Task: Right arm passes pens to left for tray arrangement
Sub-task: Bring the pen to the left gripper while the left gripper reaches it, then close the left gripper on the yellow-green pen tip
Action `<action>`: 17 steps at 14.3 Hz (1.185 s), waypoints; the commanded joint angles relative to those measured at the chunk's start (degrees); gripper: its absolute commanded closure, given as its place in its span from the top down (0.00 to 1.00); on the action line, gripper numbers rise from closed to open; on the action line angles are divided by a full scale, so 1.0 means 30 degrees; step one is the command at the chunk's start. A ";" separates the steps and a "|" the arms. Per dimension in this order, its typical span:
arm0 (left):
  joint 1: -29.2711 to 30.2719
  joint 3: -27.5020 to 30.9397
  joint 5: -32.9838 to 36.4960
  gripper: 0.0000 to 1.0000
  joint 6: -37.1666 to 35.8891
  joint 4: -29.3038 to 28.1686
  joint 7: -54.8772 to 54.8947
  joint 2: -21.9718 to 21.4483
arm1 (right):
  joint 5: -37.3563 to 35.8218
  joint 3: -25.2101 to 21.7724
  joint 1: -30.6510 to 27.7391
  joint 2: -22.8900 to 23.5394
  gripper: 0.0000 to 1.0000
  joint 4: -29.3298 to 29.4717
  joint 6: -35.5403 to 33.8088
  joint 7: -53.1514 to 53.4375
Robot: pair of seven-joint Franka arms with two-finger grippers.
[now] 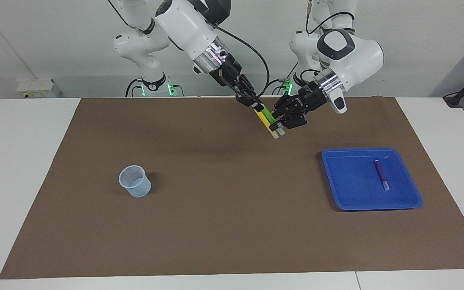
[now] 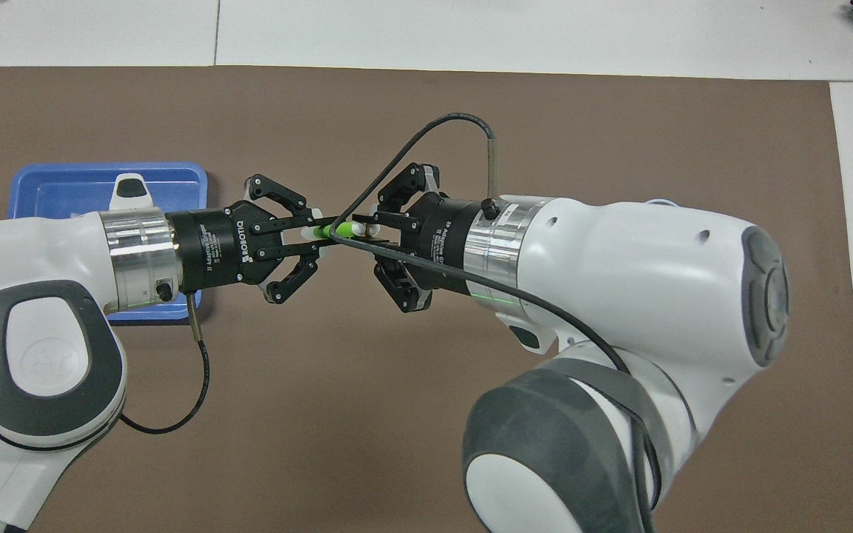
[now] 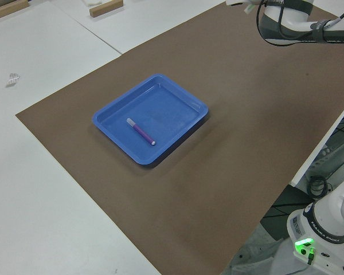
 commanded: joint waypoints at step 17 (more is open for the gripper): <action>0.0384 0.0268 -0.0267 0.00 0.0196 -0.0898 0.1913 -0.0718 | -0.0197 0.0064 0.0033 0.0188 0.58 0.0193 0.0004 -0.0966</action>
